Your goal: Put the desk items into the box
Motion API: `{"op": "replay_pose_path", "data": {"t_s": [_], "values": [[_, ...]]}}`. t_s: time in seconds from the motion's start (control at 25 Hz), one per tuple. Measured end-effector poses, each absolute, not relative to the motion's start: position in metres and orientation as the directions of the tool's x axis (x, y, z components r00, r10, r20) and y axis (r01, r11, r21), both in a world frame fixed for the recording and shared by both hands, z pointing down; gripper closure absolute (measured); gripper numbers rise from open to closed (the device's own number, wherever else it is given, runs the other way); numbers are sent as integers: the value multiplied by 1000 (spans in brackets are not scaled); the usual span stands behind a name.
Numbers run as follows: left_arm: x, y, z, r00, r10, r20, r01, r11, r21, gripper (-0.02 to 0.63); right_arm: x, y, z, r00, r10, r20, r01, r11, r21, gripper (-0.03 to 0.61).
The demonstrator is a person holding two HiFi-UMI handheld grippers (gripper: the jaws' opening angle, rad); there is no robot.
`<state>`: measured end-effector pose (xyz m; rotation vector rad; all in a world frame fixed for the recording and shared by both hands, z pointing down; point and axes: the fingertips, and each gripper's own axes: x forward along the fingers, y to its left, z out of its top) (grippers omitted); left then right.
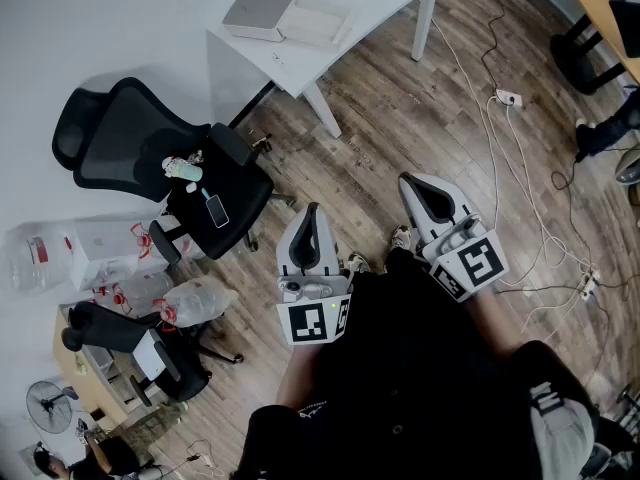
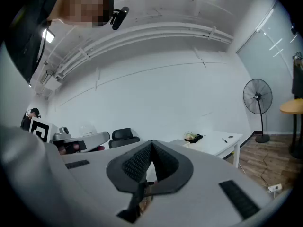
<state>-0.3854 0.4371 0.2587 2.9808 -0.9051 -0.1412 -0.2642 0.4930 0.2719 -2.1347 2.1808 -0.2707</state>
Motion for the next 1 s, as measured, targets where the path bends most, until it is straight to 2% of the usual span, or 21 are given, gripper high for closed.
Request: {"op": "replay_pose_path", "data": {"t_s": [0.16,0.48,0.8,1.0], "values": [[-433,429,275,820,-571,-42,-562,-817,128,606,-316,475,268,-72,-996,55,-986,63,-156,580],[-489,424,281,841,-539,-36,-532,-838,126,606,-387,473,273,-54,-994,94,-990,41,-138,580],[-493,435,285,908,-415,-62,-405,-905,129,606,-401,498,272,72,-993,91,-992,-81,-97,580],[-484,440,280,920,-385,-67,-375,-918,125,606,-390,509,264,137,-988,65,-984,-143,-105,580]]}}
